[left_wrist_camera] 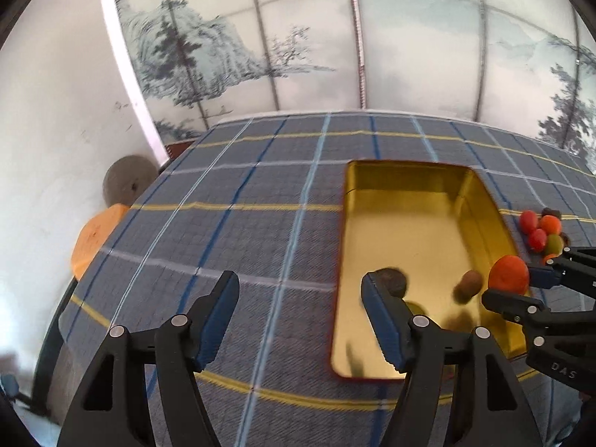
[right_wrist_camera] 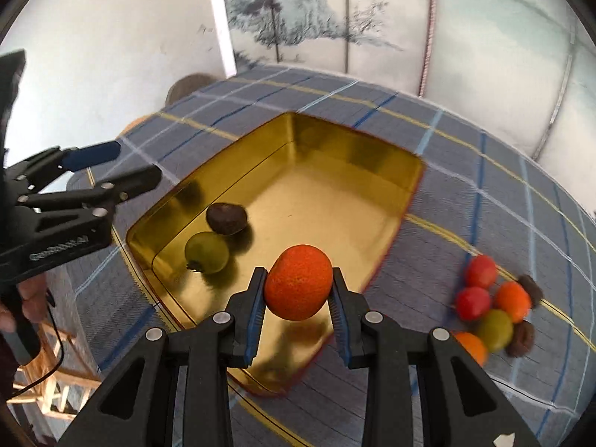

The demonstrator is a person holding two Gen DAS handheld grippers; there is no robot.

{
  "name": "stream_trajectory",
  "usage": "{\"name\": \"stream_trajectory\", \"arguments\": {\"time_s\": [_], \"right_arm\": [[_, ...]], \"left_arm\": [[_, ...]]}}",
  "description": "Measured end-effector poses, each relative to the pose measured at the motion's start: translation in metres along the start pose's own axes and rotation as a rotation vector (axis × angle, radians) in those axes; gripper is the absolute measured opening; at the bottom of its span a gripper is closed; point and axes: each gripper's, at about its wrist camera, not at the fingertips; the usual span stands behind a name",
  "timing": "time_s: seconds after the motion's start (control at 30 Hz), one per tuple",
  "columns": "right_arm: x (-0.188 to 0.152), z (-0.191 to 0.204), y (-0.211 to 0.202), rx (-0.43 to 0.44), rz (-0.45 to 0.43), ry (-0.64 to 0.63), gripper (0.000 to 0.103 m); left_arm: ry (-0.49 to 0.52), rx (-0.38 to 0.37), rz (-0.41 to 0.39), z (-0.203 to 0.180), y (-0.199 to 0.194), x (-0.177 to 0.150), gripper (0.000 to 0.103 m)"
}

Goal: Organize fruits
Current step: 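Carry the mandarin orange into the tin and open the right tool, then grasp a second dark brown mangosteen with the right tool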

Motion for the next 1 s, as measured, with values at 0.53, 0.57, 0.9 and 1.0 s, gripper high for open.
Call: {"name": "stream_trajectory", "arguments": {"time_s": [0.53, 0.57, 0.9, 1.0], "right_arm": [[0.006, 0.016, 0.030, -0.017, 0.052, -0.038, 0.032], [0.006, 0.016, 0.030, -0.017, 0.049, -0.036, 0.032], [-0.005, -0.017, -0.027, -0.033, -0.084, 0.067, 0.041], [-0.025, -0.052, -0.048, -0.115, -0.084, 0.124, 0.041]], "left_arm": [[-0.079, -0.019, 0.079, 0.017, 0.006, -0.018, 0.069], [-0.078, -0.020, 0.081, 0.017, 0.006, -0.018, 0.069], [-0.061, -0.077, 0.066, -0.006, -0.008, -0.013, 0.069], [-0.035, -0.111, 0.062, -0.023, -0.015, -0.012, 0.069]]}}
Point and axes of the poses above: each gripper's, at about its wrist camera, not at the fingertips, and y roughly the way its jaws point, z to its left, x to its top, and after that the axes turned 8 degrees about -y, right-handed
